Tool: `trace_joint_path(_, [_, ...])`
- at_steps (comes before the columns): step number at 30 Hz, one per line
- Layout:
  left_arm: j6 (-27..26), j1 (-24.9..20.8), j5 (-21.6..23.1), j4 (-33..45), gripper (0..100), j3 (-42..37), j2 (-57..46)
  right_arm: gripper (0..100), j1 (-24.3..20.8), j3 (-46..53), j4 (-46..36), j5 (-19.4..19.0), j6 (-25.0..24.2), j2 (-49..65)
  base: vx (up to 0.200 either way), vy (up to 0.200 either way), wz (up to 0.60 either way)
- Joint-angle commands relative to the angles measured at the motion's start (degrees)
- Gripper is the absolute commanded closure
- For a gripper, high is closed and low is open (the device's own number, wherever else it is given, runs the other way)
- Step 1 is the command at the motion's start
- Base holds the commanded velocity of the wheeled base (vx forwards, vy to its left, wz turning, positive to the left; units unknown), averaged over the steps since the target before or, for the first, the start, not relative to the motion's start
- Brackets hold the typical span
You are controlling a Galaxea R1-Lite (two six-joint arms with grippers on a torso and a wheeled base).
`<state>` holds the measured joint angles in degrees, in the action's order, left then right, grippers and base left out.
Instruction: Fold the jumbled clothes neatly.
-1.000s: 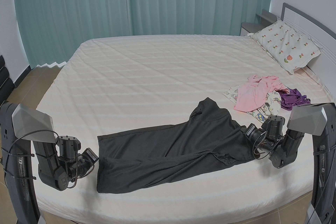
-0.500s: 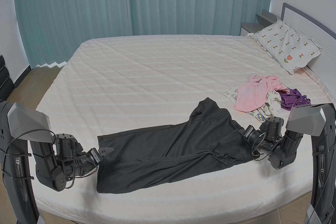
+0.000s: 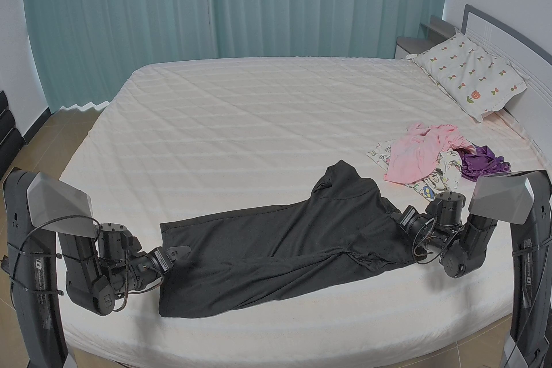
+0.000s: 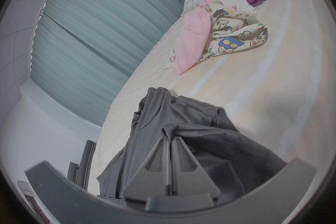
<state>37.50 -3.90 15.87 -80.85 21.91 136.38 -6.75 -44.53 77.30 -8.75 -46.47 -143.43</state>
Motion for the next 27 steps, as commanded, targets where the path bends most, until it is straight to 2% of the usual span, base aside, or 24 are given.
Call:
trace_joint_path(1, [-0.9,-0.4,-0.4,-2.7,0,-0.5,3.2,100,-0.5,-0.1,0.0,0.0,0.0,-0.3,0.000,0.000,0.00])
trace_joint_path(4, [-2.0,-0.9,-1.8,-3.9,0,-0.7,4.5,100,-0.6,-0.1,0.0,0.1,0.0,-0.4,0.000,0.000,0.00])
trace_joint_path(5, [-2.2,-1.0,-2.2,-3.9,100,-0.7,4.6,100,-0.6,0.0,0.0,0.1,0.0,-0.4,0.000,0.000,0.00])
trace_joint_path(8, [-4.5,-1.5,-8.1,-4.0,100,-1.5,5.7,100,-0.5,0.0,0.0,0.1,0.1,-0.4,0.000,0.000,0.00])
trace_joint_path(10, [-5.3,-1.5,-10.2,-4.0,100,-2.7,5.5,100,-0.4,-0.1,0.0,0.1,0.1,-0.4,0.000,0.000,0.00])
trace_joint_path(21, [-5.1,-0.9,-12.2,-9.1,100,-5.7,5.4,100,-0.2,0.2,1.7,0.2,0.1,0.0,0.000,0.000,0.00])
trace_joint_path(27, [-1.6,-1.2,-10.7,-9.2,100,-4.4,4.2,100,-0.6,0.6,3.1,0.1,0.1,-0.5,0.000,0.000,0.00])
